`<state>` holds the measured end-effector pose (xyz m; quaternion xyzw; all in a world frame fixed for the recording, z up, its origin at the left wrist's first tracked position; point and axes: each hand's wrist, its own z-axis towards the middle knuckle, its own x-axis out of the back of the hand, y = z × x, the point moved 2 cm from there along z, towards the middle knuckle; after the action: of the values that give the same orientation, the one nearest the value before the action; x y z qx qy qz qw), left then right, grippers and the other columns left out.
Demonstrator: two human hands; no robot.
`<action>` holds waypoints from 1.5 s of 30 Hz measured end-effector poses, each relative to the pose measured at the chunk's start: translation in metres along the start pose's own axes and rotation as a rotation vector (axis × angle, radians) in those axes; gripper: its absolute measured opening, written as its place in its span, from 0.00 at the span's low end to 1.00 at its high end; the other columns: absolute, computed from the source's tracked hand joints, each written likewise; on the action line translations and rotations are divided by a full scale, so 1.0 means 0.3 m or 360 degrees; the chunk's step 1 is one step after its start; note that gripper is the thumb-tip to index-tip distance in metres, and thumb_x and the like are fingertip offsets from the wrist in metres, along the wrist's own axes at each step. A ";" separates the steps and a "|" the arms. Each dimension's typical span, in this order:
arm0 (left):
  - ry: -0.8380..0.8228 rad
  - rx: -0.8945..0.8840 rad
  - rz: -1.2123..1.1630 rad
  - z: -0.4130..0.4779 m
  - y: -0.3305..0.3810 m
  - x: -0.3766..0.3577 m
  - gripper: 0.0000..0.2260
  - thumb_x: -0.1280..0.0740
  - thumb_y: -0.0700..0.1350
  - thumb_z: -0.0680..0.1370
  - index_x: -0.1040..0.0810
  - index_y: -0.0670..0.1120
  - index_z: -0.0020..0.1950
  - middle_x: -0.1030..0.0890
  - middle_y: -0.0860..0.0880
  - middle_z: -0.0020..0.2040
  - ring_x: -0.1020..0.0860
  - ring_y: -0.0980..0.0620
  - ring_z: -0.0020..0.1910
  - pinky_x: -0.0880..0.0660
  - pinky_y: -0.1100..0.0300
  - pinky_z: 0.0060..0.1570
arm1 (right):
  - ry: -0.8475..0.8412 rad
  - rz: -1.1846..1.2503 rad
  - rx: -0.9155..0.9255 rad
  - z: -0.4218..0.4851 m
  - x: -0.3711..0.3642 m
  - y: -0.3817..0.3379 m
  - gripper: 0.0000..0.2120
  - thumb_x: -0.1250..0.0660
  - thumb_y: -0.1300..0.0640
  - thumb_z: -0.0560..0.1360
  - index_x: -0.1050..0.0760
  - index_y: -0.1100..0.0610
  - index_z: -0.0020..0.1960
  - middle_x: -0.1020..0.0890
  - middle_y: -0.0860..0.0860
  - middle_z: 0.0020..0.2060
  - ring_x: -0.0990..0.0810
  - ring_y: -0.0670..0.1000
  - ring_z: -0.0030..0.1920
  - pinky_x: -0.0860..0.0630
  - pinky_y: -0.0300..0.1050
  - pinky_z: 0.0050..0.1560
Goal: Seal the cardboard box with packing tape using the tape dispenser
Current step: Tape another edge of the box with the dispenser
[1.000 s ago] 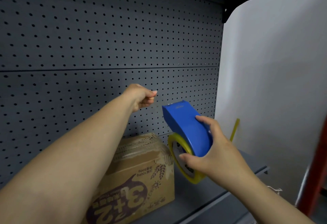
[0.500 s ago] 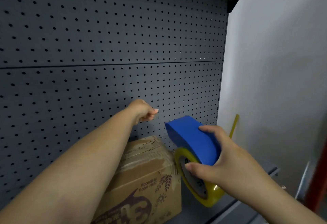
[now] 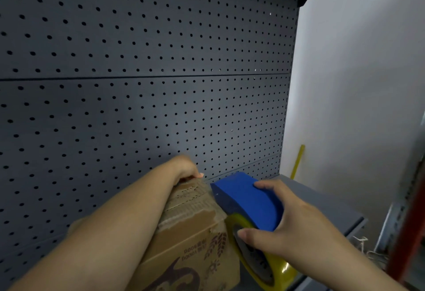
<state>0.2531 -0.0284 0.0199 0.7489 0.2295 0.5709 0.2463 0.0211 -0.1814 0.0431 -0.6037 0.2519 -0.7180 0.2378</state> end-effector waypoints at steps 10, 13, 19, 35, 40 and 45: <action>-0.0062 0.0005 0.0651 -0.025 0.008 -0.020 0.24 0.38 0.58 0.75 0.26 0.43 0.64 0.26 0.42 0.65 0.27 0.45 0.65 0.31 0.54 0.61 | -0.0005 0.0057 -0.0019 -0.001 -0.004 0.019 0.32 0.29 0.35 0.60 0.42 0.32 0.58 0.29 0.34 0.47 0.25 0.40 0.46 0.27 0.34 0.41; 0.0188 -0.0187 0.1057 -0.045 0.017 -0.015 0.35 0.45 0.67 0.74 0.31 0.41 0.69 0.29 0.42 0.69 0.29 0.44 0.66 0.32 0.53 0.64 | -0.0012 0.0070 -0.0011 0.000 0.001 0.027 0.32 0.29 0.35 0.60 0.42 0.33 0.58 0.28 0.35 0.47 0.25 0.40 0.46 0.26 0.35 0.43; -0.0067 -0.0680 0.0925 -0.150 0.014 -0.074 0.20 0.50 0.52 0.82 0.26 0.44 0.64 0.26 0.44 0.65 0.28 0.47 0.62 0.32 0.56 0.62 | -0.0051 0.0102 0.0017 0.007 0.004 0.050 0.33 0.29 0.37 0.62 0.40 0.35 0.62 0.26 0.42 0.52 0.24 0.45 0.49 0.25 0.41 0.48; 0.0023 -0.0526 0.0991 -0.192 -0.018 -0.121 0.18 0.52 0.49 0.81 0.30 0.44 0.65 0.29 0.45 0.66 0.30 0.48 0.62 0.34 0.56 0.61 | -0.0218 -0.0102 0.0113 -0.113 0.011 0.113 0.42 0.27 0.41 0.63 0.49 0.39 0.68 0.27 0.42 0.43 0.26 0.41 0.39 0.30 0.34 0.34; 0.0050 -0.0470 0.0989 -0.214 -0.014 -0.124 0.19 0.53 0.48 0.81 0.31 0.43 0.66 0.30 0.44 0.68 0.30 0.48 0.63 0.35 0.56 0.60 | -0.0249 -0.0170 0.0088 -0.213 0.047 0.175 0.40 0.28 0.40 0.62 0.50 0.35 0.65 0.26 0.41 0.43 0.24 0.42 0.39 0.26 0.35 0.37; 0.0073 -0.0419 0.1035 -0.240 0.003 -0.123 0.19 0.53 0.48 0.82 0.31 0.43 0.66 0.29 0.43 0.66 0.29 0.47 0.62 0.34 0.55 0.61 | -0.0265 -0.0235 0.0137 -0.294 0.058 0.223 0.41 0.29 0.36 0.61 0.54 0.30 0.63 0.27 0.40 0.46 0.25 0.40 0.42 0.28 0.34 0.40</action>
<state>0.1746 -0.0443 0.0094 0.7316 -0.0911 0.6608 0.1407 -0.0662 -0.2369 0.0000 -0.6674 0.1550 -0.6911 0.2300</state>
